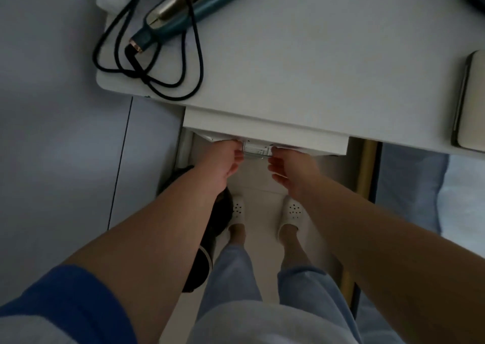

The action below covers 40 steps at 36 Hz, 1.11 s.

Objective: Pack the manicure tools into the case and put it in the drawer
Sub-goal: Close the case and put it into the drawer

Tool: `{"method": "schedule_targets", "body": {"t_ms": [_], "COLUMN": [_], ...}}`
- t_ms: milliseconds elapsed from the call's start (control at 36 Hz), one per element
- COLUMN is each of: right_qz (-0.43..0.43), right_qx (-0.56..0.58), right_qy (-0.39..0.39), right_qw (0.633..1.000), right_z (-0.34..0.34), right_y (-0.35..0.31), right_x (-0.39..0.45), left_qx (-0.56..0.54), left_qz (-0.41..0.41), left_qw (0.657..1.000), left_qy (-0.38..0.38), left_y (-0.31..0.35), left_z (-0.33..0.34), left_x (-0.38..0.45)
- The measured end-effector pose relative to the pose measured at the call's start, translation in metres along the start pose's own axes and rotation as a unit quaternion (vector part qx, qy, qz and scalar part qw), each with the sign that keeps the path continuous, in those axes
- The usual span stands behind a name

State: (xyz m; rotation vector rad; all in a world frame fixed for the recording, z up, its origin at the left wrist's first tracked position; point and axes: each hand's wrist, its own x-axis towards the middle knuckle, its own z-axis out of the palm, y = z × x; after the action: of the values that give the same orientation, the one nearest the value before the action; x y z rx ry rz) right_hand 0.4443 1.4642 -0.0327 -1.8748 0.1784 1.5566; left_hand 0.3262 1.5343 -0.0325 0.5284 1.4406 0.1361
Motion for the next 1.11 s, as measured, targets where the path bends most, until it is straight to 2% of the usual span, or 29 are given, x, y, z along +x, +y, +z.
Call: {"method": "schedule_targets", "body": {"t_ms": [83,194,333,500,611,722,1111], "right_qz": [-0.005,-0.020,-0.066,-0.054,-0.039,-0.021,0.005], "right_qx": [0.015,-0.003,-0.078,-0.171,-0.164,-0.107,-0.164], "right_qy": [0.016,0.016,0.023,-0.009,-0.010,0.007,0.005], "right_qw": [1.000,1.000,0.994,0.984,0.986,0.994,0.986], "right_z": [0.004,0.004,0.006,0.003,0.001,0.003,0.002], "right_y": [0.005,0.011,0.017,0.052,0.077,0.094,0.139], "right_x": [0.008,0.014,0.016,0.001,-0.014,-0.026,-0.043], "left_qx": [0.008,0.005,-0.003,-0.001,0.000,0.016,0.095], "left_qz": [0.003,0.007,0.040,0.022,0.004,-0.006,-0.015], "left_qw": [1.000,1.000,0.998,0.998,0.998,0.998,0.993], "left_qy": [0.018,0.007,0.038,0.056,0.059,0.064,0.062], "left_y": [-0.001,-0.007,-0.021,-0.052,-0.074,-0.091,-0.126], "left_z": [0.003,0.011,0.013,-0.004,-0.012,-0.020,-0.042], "left_x": [0.007,0.013,0.019,0.000,-0.019,-0.032,-0.051]}}
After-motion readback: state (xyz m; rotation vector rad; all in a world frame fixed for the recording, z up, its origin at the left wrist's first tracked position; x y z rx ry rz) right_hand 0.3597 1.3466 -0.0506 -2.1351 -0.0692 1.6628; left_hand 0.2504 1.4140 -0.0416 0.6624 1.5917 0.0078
